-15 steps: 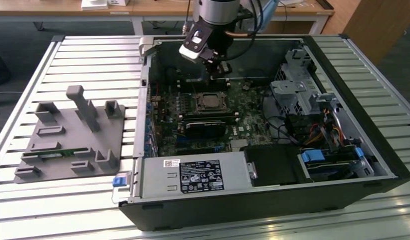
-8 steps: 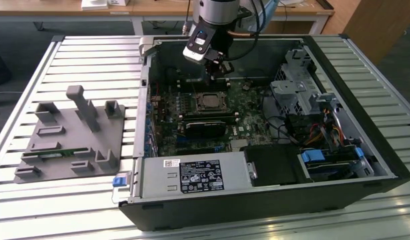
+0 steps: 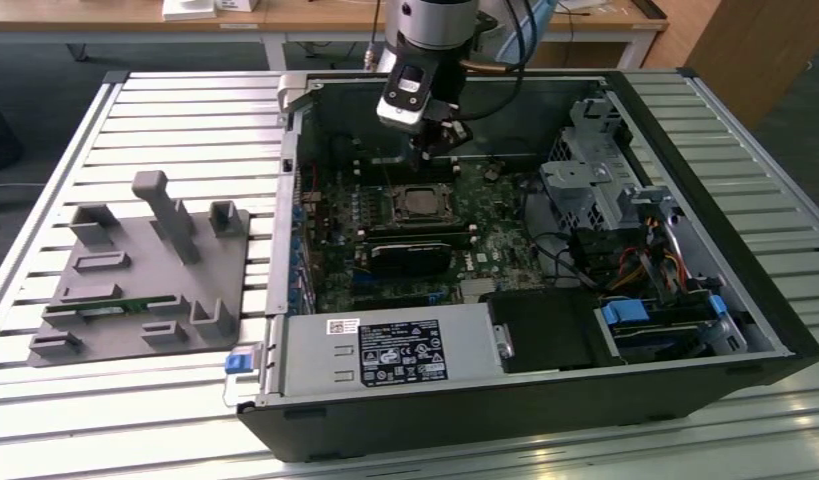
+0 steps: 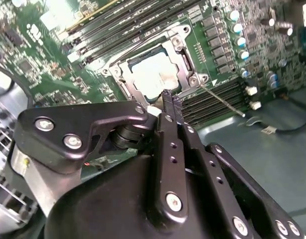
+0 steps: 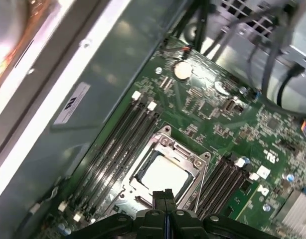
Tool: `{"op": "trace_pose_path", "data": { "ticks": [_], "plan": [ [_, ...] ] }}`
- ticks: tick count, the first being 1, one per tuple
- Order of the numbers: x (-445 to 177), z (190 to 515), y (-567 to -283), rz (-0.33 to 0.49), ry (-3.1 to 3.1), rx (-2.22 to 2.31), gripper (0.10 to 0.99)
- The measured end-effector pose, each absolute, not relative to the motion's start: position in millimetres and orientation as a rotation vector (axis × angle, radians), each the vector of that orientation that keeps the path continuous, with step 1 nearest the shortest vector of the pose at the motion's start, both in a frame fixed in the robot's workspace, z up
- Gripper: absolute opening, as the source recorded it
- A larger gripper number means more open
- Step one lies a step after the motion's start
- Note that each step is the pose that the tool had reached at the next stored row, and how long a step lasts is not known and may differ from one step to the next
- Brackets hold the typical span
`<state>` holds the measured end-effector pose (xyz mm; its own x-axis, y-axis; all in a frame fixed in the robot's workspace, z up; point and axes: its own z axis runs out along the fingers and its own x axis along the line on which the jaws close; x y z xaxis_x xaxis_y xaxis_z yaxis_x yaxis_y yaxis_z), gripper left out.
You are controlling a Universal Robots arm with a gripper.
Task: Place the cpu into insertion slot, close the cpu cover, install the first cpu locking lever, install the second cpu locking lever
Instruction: 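Install the first cpu locking lever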
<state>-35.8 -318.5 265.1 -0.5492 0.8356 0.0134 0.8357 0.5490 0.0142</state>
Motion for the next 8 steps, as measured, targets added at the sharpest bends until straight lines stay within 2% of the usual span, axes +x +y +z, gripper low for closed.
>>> {"op": "trace_pose_path", "data": {
  "ticks": [8],
  "plan": [
    [-35.9, 265.1, -318.5, -0.029, -2.86, -1.284, 0.106]
  ]
}}
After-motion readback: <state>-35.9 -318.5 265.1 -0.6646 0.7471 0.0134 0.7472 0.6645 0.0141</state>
